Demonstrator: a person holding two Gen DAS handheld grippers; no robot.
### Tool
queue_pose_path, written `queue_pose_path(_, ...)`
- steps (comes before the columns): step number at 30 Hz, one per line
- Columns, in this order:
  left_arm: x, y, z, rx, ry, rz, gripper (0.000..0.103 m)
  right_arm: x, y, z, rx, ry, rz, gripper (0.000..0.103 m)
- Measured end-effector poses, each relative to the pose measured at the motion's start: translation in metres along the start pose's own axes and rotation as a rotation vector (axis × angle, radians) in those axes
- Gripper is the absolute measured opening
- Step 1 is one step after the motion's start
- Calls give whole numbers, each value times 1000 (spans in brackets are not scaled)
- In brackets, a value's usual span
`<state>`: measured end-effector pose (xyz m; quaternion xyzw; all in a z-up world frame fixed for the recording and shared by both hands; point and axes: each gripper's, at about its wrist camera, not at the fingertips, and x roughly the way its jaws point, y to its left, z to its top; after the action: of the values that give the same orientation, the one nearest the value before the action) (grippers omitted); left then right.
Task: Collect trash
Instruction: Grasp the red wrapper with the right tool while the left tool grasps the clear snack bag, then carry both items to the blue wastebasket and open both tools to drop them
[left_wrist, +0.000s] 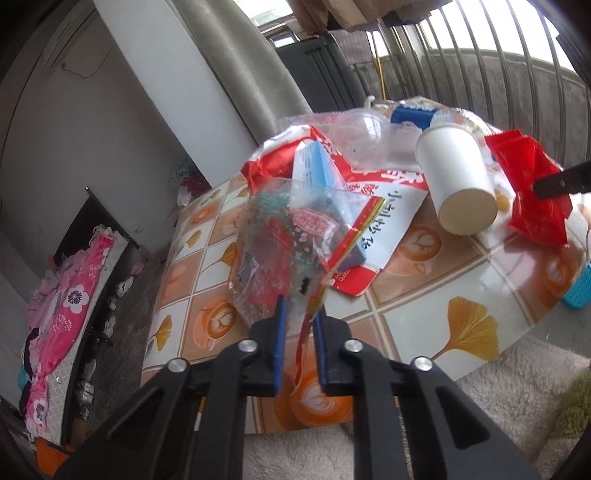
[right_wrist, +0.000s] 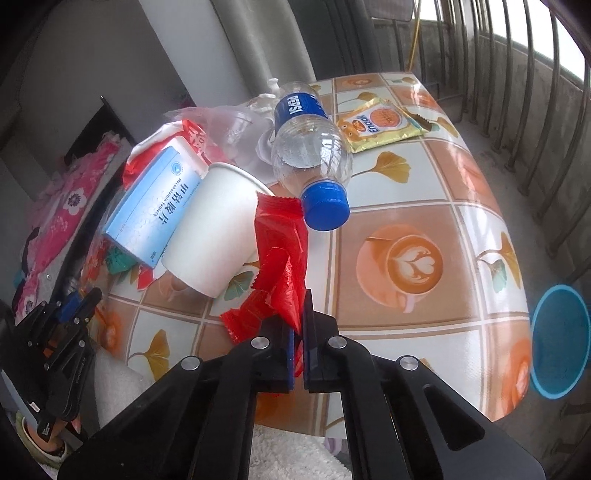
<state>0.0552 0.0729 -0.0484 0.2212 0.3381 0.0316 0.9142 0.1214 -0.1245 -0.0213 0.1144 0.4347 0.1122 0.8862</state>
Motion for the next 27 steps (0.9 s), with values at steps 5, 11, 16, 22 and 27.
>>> queue_pose_path(5,-24,6,-1,-66,-62,28,4,-16,-3,-4,-10,-38,16,0)
queue_pose_path(11,-67,18,2,-155,-168,60,3,-41,-13,-12,-20,-109,40,0)
queue_pose_path(16,-104,16,12,-210,-272,-33,3,-70,-37,-16,-5,-188,56,0)
queue_pose_path(22,-116,-21,58,-276,-314,-485,3,-114,-101,-18,76,-290,-44,0)
queue_pose_path(27,-78,-110,126,-272,-150,-990,3,-142,-194,-31,264,-340,-220,0)
